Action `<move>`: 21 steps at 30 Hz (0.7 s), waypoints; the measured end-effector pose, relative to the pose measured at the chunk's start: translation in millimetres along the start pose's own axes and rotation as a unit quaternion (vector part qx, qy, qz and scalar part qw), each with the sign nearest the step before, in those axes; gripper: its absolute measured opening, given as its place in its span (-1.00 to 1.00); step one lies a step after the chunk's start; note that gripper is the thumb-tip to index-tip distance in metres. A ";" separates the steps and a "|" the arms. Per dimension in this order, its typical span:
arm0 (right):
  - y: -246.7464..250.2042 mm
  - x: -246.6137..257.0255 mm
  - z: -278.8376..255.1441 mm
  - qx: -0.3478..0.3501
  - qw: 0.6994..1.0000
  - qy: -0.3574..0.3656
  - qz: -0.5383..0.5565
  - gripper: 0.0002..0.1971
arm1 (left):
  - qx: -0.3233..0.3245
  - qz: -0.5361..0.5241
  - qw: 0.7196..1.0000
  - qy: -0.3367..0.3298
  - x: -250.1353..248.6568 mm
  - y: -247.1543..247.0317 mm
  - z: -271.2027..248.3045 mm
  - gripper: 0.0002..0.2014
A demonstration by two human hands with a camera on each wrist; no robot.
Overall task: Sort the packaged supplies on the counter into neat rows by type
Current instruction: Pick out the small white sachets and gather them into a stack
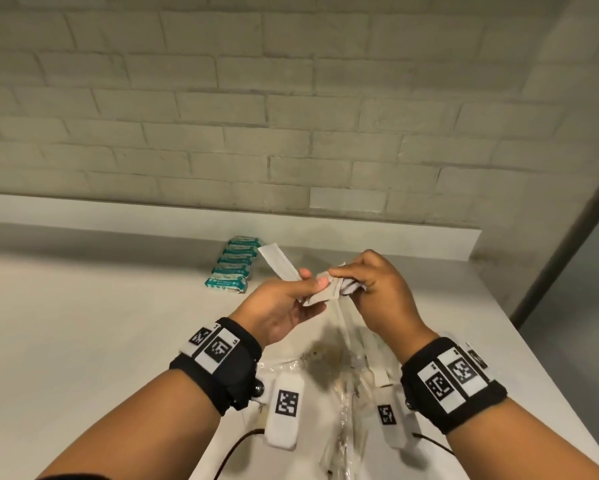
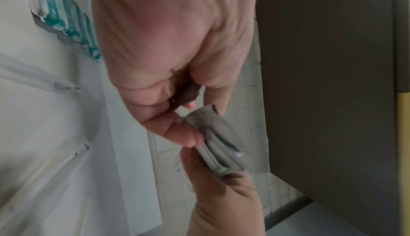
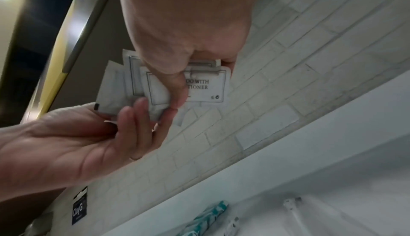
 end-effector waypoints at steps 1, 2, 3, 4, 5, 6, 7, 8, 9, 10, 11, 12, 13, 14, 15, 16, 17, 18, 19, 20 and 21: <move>0.4 -2.4 -1.4 -0.002 1.000 -0.012 0.009 -0.51 | -0.007 -0.006 1.000 -0.019 -1.3 0.1 0.6 -0.76; 0.3 -6.6 -2.9 0.001 0.999 -0.042 0.030 -0.49 | -0.016 -0.001 0.999 -0.037 -3.9 1.1 1.3 -0.73; 0.1 -12.1 -4.9 0.007 0.994 -0.090 0.067 -0.51 | -0.023 0.010 0.998 -0.052 -6.3 3.1 1.8 -0.71; 0.4 -18.0 -6.8 0.013 0.982 -0.147 0.114 -0.58 | -0.028 0.022 0.997 -0.065 -8.1 5.8 3.2 -0.70; 0.9 -24.3 -8.3 0.018 0.966 -0.200 0.161 -0.64 | -0.034 0.037 0.996 -0.074 -9.5 9.1 4.6 -0.70; 2.9 -29.2 -9.5 0.020 0.949 -0.244 0.197 -0.70 | -0.042 0.051 0.994 -0.083 -10.6 11.9 4.8 -0.69; 5.1 -33.6 -10.1 0.021 0.936 -0.275 0.217 -0.74 | -0.049 0.062 0.993 -0.089 -11.4 13.8 4.7 -0.68; 7.7 -35.4 -10.4 0.022 0.927 -0.297 0.230 -0.77 | -0.053 0.067 0.992 -0.095 -11.1 14.6 4.4 -0.68; 9.5 -34.6 -10.0 0.025 0.916 -0.310 0.252 -0.79 | -0.055 0.069 0.991 -0.099 -10.5 14.1 4.1 -0.67; 9.4 -31.1 -9.0 0.030 0.901 -0.317 0.294 -0.79 | -0.057 0.071 0.990 -0.104 -9.5 13.2 3.8 -0.67; 7.6 -25.0 -7.7 0.041 0.879 -0.321 0.351 -0.80 | -0.059 0.075 0.989 -0.109 -7.9 12.2 4.0 -0.66; 4.7 -18.8 -6.4 0.055 0.854 -0.325 0.402 -0.81 | -0.058 0.079 0.989 -0.112 -6.3 10.4 4.6 -0.66; 1.0 -13.1 -5.4 0.071 0.832 -0.331 0.440 -0.80 | -0.050 0.082 0.989 -0.116 -5.2 7.7 4.7 -0.66; -3.6 -8.9 -4.8 0.090 0.820 -0.339 0.453 -0.76 | -0.036 0.081 0.989 -0.121 -4.9 4.0 4.8 -0.67; -7.9 -6.0 -4.7 0.109 0.818 -0.346 0.446 -0.70 | -0.015 0.076 0.989 -0.125 -5.7 -0.6 4.2 -0.68; -11.2 -4.5 -5.3 0.120 0.822 -0.351 0.432 -0.67 | 0.005 0.067 0.989 -0.130 -7.3 -3.6 3.5 -0.68; -13.4 -5.2 -5.6 0.117 0.823 -0.359 0.424 -0.66 | 0.022 0.057 0.989 -0.133 -9.6 -5.7 3.2 -0.69; -14.6 -7.0 -6.0 0.104 0.819 -0.367 0.429 -0.69 | 0.033 0.047 0.989 -0.134 -11.9 -5.7 2.7 -0.68; -15.0 -8.6 -6.8 0.085 0.809 -0.374 0.446 -0.72 | 0.041 0.037 0.990 -0.131 -13.3 -5.4 2.2 -0.67; -15.3 -10.6 -7.6 0.066 0.795 -0.379 0.469 -0.75 | 0.048 0.030 0.990 -0.127 -12.8 -4.3 2.6 -0.66; -15.8 -11.3 -8.1 0.054 0.783 -0.378 0.490 -0.76 | 0.053 0.030 0.991 -0.121 -11.4 -4.0 2.6 -0.66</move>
Point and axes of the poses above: each hand's wrist, its own z-axis towards the middle knuckle, its own y-axis out of the back of the hand, x = y × z, the point moved 5 cm from there along z, towards the middle knuckle, and after that the axes turned 8 degrees about -y, right-handed, at the moved point
